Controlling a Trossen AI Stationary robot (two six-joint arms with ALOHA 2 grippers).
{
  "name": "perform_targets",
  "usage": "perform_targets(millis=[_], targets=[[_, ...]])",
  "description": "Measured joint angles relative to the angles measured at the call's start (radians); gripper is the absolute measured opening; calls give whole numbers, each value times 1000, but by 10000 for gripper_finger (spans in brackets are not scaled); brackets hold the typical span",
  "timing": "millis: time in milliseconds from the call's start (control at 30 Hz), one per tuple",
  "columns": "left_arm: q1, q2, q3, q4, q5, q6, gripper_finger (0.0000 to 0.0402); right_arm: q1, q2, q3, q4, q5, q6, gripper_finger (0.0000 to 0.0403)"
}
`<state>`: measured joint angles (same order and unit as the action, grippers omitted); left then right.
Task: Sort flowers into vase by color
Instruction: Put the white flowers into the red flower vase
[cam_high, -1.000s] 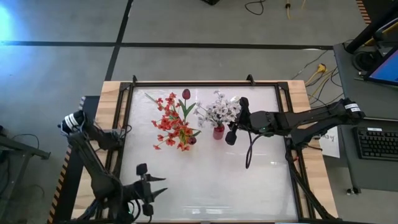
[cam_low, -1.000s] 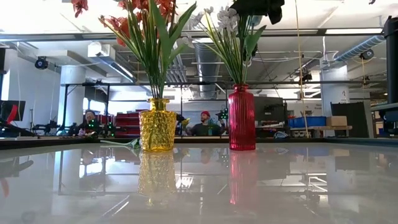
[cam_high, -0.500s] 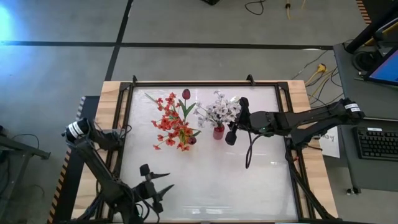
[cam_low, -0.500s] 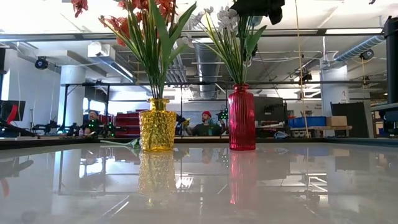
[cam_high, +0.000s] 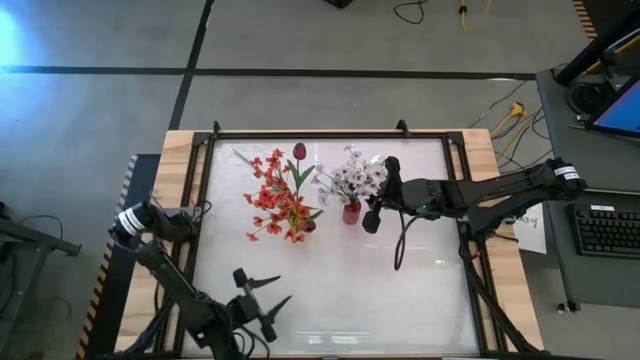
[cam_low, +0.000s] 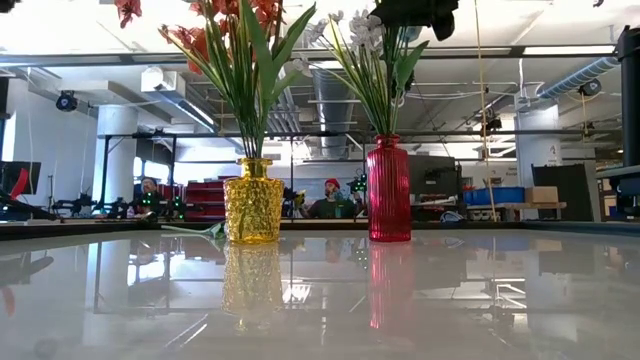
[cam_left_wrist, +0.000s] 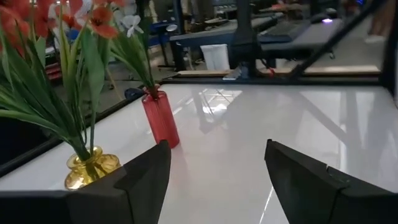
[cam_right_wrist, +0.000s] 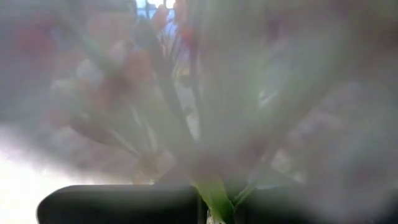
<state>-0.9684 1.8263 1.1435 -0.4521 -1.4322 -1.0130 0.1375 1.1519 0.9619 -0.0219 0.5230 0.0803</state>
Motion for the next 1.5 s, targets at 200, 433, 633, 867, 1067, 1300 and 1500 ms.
perform_targets(millis=[200,433,633,867,1067,1300,1500], targets=[[42,40,0,81,-67,7,245,0,0,0,-3,-1,25,18],[107,72,0,194,-70,10,245,0,0,0,-4,-4,24,18],[111,77,0,144,-110,57,245,2,0,0,-5,-27,57,18],[22,78,-1,83,-141,43,245,2,0,-1,-5,-27,57,18],[25,98,8,112,-138,36,245,2,0,-1,-3,-27,40,18],[79,98,46,123,-105,32,245,2,0,-1,-3,-31,-15,18],[161,104,101,126,54,47,245,8,0,-1,-28,-35,-28,18]])
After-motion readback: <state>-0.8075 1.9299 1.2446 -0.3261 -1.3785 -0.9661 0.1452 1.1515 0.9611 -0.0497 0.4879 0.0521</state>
